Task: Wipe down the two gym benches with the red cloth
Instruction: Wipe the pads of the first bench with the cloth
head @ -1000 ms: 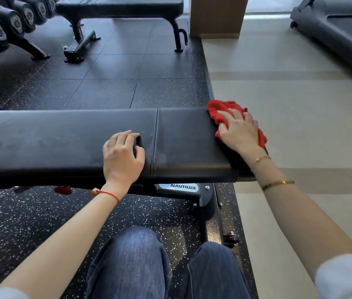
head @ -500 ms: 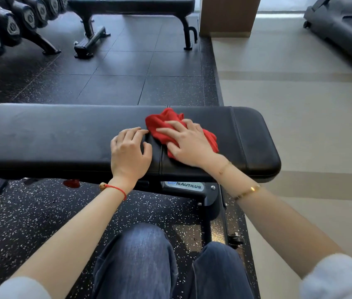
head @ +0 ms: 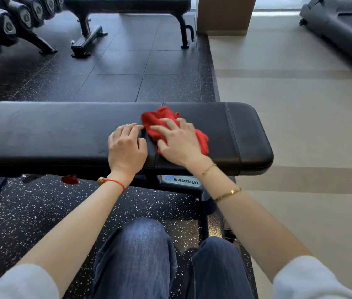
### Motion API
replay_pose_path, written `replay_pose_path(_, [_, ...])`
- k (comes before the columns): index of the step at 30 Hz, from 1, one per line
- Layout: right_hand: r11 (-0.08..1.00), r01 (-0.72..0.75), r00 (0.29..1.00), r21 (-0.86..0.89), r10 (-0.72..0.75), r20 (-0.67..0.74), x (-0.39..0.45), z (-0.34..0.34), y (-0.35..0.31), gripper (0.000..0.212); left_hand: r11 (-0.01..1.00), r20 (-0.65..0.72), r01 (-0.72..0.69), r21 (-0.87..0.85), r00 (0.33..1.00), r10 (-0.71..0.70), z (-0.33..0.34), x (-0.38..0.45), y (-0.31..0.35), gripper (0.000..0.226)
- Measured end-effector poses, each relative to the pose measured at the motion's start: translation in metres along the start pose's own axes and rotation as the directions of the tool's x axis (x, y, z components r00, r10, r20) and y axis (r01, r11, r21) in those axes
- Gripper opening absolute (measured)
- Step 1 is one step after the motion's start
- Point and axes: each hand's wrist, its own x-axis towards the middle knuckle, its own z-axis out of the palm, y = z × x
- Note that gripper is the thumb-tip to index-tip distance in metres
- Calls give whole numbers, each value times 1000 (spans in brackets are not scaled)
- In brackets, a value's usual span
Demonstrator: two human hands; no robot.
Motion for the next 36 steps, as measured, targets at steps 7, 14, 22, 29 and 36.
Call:
replay_pose_path(7, [999,46,991,-11,-47,-128,-75,-2,28,50,999,1,-21,-34,1000,21,0,-1,-3,45])
replay_pose_path(14, [891,-453,879,-7,445,-173,-56,-21,101,43,1000,-12,-21,-16,1000,21,2,-2,0,41])
replay_pose_path(22, [990,-135,984,-39,130,-123,-80,-7,47,50,999,2,-24,-23,1000,24,0,-3,-3,39])
replay_pose_path(29, [903,-429,878,7,418,-232,-96,-25,123,44,1000,15,-24,-17,1000,25,1,-4,-2,37])
replay_pose_path(36, [870,-493,868,-12,491,-70,2,-31,153,42,1000,12,-13,4,1000,13,1,-3,0,36])
